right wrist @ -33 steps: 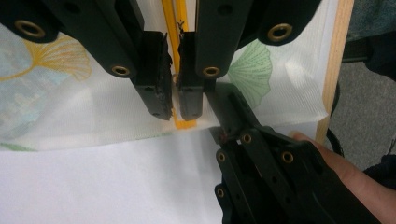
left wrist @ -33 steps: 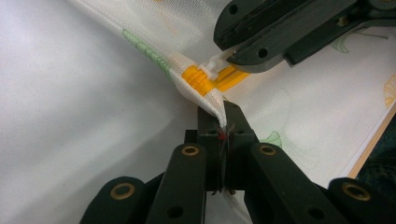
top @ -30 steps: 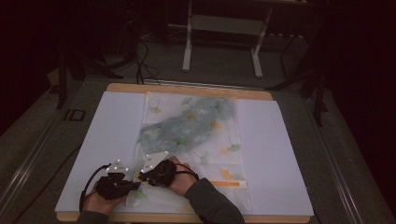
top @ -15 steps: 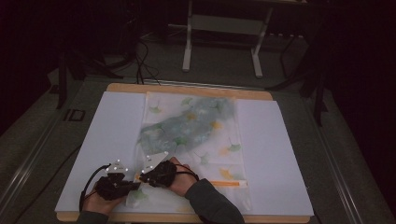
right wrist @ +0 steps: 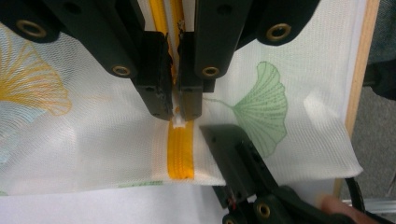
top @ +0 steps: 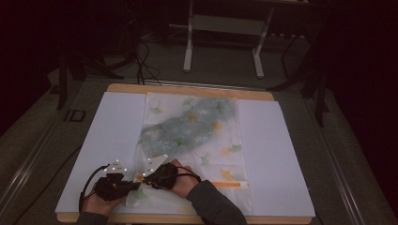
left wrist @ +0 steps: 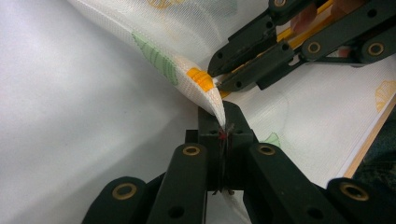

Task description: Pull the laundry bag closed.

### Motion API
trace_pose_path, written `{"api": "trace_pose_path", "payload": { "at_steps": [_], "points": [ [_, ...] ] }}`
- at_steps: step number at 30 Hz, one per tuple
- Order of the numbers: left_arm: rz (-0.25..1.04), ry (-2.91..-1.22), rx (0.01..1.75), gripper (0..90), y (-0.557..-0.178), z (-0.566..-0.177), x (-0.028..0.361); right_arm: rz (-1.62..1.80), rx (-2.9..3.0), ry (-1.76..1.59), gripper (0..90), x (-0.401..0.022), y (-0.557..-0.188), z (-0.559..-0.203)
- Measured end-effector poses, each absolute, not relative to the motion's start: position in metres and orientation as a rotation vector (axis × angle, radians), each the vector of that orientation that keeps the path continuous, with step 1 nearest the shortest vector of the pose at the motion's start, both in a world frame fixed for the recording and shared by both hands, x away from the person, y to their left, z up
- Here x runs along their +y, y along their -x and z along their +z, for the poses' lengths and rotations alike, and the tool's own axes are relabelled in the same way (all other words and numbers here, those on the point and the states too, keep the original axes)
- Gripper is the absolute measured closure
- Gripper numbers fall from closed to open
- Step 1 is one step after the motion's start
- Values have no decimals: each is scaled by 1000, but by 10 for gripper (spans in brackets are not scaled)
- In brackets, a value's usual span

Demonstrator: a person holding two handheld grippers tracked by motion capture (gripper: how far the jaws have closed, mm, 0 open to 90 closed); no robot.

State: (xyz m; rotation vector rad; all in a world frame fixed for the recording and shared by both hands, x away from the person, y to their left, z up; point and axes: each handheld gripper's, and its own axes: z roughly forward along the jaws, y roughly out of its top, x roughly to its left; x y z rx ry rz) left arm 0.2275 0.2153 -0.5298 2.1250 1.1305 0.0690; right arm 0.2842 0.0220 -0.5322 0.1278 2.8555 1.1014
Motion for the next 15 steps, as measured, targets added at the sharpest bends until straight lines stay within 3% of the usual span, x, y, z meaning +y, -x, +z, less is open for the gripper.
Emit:
{"api": "trace_pose_path", "payload": {
  "at_steps": [15],
  "points": [
    [68,-2105,1125,885,-227,-529,217,1018,2867,-103,847,19,-283,-531]
  ]
}}
